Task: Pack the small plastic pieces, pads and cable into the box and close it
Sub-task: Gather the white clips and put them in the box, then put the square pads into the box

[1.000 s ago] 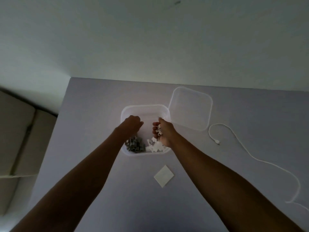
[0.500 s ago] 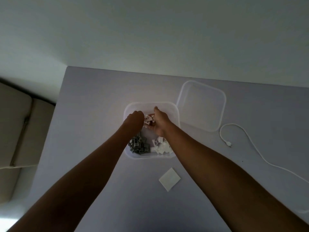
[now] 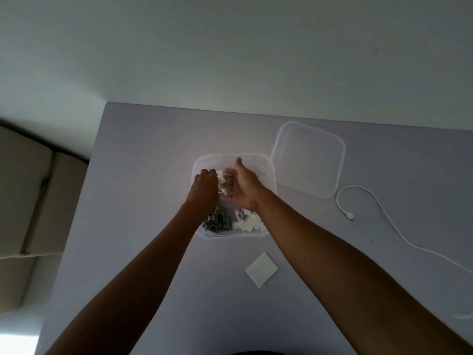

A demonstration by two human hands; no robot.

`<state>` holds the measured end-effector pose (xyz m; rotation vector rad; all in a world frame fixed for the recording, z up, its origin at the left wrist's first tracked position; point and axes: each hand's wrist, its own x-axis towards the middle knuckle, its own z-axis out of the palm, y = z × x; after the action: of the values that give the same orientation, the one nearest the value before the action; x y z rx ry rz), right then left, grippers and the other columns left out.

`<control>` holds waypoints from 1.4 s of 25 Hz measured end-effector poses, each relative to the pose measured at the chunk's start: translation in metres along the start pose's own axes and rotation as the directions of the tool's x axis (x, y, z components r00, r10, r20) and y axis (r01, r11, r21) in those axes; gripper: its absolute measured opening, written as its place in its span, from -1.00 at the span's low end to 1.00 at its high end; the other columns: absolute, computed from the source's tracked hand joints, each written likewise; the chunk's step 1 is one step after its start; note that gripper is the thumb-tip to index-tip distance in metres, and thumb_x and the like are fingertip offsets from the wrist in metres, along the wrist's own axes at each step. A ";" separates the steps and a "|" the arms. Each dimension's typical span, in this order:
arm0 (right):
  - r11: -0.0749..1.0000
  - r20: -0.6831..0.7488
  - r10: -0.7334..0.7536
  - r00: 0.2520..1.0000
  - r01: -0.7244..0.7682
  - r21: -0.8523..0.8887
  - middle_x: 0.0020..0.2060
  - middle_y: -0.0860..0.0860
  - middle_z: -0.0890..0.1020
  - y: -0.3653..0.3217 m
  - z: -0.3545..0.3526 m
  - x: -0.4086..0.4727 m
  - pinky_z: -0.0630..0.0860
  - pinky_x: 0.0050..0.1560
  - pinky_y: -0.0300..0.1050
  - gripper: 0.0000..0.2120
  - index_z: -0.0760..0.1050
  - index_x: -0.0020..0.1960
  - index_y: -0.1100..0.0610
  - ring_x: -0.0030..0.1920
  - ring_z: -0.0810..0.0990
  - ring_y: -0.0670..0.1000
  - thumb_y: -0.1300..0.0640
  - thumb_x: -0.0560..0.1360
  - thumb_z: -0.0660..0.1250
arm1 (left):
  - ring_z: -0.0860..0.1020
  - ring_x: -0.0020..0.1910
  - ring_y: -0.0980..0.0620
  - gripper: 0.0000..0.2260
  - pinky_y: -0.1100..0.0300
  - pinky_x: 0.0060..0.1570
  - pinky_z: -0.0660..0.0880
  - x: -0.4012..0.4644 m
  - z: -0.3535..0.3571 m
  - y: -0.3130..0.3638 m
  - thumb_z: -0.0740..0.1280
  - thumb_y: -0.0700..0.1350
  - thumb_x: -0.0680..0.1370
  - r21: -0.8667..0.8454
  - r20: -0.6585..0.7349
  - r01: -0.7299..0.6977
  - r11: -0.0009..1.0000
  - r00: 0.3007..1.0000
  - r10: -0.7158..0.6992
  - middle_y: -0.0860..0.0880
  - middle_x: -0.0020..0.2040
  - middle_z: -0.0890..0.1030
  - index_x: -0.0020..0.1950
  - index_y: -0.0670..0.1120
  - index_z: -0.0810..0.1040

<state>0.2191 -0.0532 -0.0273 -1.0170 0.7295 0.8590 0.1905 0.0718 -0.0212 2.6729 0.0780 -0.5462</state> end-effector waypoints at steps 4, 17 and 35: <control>0.989 -0.052 -0.097 0.994 0.090 -0.116 -0.16 -0.02 0.53 -0.001 -0.015 -0.021 0.53 0.09 0.15 -0.49 0.48 0.33 0.18 -0.02 0.52 0.03 -0.18 0.63 0.08 | 0.47 0.10 -0.20 -0.71 0.05 -0.05 0.45 -0.018 0.000 0.007 0.19 -0.41 0.50 -0.014 -0.092 -0.051 0.999 0.995 0.050 -0.25 0.12 0.51 0.20 -0.27 0.47; 0.613 -0.502 -0.732 0.462 0.122 -0.781 0.12 0.16 0.54 0.103 -0.185 -0.137 0.49 0.01 -0.08 -0.64 0.48 0.24 0.19 0.11 0.50 0.12 0.14 0.48 0.43 | 0.59 0.09 -0.10 -0.65 0.04 0.04 0.51 -0.117 0.072 0.096 0.37 -0.01 0.53 0.090 0.365 -0.606 0.790 0.758 0.540 0.00 0.29 0.49 0.30 0.01 0.45; 0.690 -0.536 -0.544 0.646 -0.019 -0.724 0.07 0.19 0.52 0.168 -0.225 -0.129 0.39 -0.01 -0.08 -0.52 0.44 0.14 0.18 0.12 0.49 0.23 0.17 0.28 0.53 | 0.58 0.06 -0.14 -0.74 0.04 0.00 0.47 -0.147 0.115 0.081 0.34 -0.07 0.55 0.381 0.432 -0.488 0.786 0.845 0.315 -0.09 0.17 0.53 0.22 -0.06 0.46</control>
<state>-0.0156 -0.2494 -0.0686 -2.1800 0.8853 0.3832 0.0242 -0.0449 -0.0304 2.8621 -0.8324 -0.9815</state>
